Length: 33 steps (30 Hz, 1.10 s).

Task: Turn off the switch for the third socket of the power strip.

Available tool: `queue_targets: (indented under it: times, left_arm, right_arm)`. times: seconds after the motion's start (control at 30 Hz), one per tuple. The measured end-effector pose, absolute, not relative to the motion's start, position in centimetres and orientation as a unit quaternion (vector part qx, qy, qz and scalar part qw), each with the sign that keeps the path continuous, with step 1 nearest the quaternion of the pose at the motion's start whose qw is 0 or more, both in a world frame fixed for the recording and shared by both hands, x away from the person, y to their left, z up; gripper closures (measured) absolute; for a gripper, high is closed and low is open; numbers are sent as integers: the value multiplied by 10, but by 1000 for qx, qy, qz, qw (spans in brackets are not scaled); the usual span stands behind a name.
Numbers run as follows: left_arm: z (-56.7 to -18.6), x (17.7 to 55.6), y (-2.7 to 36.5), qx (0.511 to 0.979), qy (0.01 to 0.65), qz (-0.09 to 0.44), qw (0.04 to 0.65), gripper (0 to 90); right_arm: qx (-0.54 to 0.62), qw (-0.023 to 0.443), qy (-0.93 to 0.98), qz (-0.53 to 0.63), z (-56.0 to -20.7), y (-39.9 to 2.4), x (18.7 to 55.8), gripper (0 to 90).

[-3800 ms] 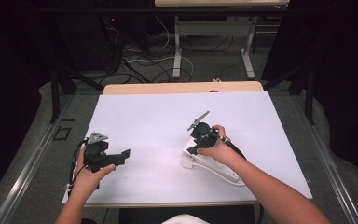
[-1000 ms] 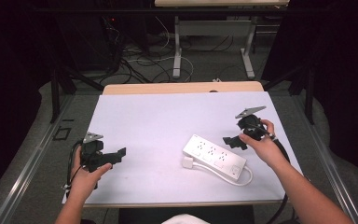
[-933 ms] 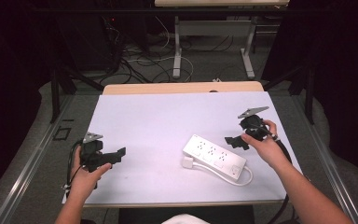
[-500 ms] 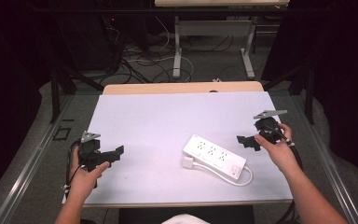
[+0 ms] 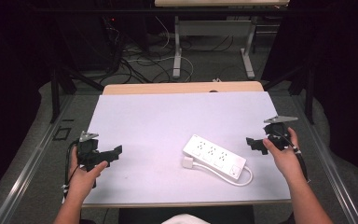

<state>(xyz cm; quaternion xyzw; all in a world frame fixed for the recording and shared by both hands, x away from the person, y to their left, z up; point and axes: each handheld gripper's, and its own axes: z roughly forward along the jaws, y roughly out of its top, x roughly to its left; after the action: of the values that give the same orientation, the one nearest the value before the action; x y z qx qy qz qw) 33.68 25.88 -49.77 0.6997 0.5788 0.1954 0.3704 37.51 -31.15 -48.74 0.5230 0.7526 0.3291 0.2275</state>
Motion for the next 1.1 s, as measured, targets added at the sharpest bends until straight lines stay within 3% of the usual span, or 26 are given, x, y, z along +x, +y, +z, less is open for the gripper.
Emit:
queue_targets:
  times: [1.1]
  left_arm:
    - [-502,339,263,699,583,199,363,3]
  right_arm:
    - [571,246,715,320,-523,-334,358,0]
